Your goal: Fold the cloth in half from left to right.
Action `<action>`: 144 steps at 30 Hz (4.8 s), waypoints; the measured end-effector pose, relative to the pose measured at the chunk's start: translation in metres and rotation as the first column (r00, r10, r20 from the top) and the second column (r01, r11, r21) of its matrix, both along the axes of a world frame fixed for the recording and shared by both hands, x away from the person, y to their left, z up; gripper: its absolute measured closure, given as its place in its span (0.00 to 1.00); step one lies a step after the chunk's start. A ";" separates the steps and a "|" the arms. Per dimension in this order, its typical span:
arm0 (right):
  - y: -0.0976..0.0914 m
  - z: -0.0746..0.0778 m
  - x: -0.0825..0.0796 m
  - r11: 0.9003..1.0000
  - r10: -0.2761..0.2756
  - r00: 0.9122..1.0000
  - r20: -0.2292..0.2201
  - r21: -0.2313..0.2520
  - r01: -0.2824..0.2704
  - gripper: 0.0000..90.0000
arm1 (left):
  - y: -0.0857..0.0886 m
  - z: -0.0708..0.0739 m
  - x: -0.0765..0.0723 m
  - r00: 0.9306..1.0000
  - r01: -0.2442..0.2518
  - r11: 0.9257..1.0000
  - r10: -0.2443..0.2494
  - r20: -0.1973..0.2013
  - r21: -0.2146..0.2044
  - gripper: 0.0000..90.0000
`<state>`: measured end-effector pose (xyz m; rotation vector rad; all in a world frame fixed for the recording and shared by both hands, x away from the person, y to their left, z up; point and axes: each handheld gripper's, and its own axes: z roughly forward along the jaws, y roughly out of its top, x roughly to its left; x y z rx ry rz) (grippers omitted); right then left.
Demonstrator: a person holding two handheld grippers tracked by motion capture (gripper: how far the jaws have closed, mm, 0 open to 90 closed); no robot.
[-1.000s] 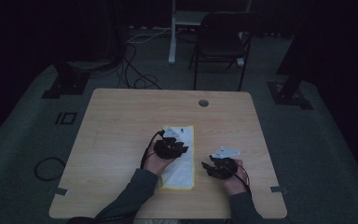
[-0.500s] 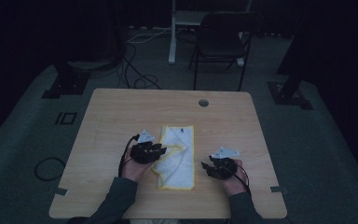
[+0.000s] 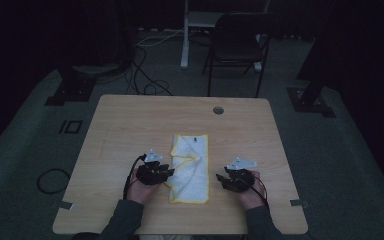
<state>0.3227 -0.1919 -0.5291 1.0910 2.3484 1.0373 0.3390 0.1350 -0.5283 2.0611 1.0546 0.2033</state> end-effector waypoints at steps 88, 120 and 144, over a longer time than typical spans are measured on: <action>0.011 0.021 0.009 1.000 0.002 0.998 0.069 0.006 -0.003 0.61 | -0.018 -0.004 -0.041 0.990 0.132 0.991 -0.131 0.059 -0.017 0.76; 0.078 0.020 0.052 0.991 0.136 0.988 0.077 0.007 -0.137 0.53 | -0.024 -0.016 -0.040 0.986 0.137 0.991 -0.137 0.090 0.010 0.69; 0.102 0.002 0.074 0.976 0.127 0.987 0.103 -0.192 -0.106 0.59 | -0.026 -0.017 -0.040 0.987 0.131 0.991 -0.132 0.097 0.016 0.68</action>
